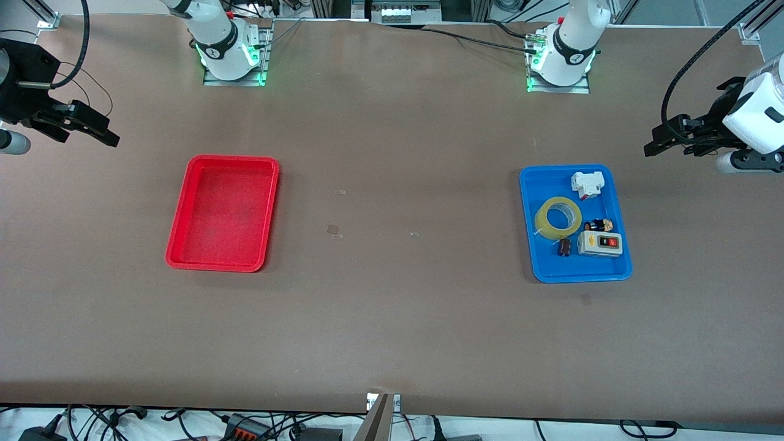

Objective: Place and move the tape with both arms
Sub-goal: 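Move the left gripper down toward the yellow tape roll in the blue tray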

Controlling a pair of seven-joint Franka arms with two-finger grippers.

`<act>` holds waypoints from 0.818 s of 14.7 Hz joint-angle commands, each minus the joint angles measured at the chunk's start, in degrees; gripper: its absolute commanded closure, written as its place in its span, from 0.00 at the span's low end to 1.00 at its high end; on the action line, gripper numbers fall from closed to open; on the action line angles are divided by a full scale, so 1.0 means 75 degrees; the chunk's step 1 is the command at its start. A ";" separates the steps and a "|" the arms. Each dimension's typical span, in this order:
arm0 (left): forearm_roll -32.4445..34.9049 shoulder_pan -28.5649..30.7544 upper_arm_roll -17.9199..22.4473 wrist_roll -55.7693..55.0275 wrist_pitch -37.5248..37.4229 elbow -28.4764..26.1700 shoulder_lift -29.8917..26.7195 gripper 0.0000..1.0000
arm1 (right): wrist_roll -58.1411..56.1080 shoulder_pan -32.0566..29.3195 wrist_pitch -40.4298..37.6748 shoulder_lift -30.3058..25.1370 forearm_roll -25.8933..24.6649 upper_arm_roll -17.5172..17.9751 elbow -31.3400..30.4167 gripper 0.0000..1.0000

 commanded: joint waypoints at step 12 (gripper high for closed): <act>-0.0163 0.0008 -0.0061 -0.0155 0.0236 -0.0208 0.0361 0.00 | -0.0122 -0.0011 -0.0030 -0.0090 0.0105 0.0017 0.0001 0.01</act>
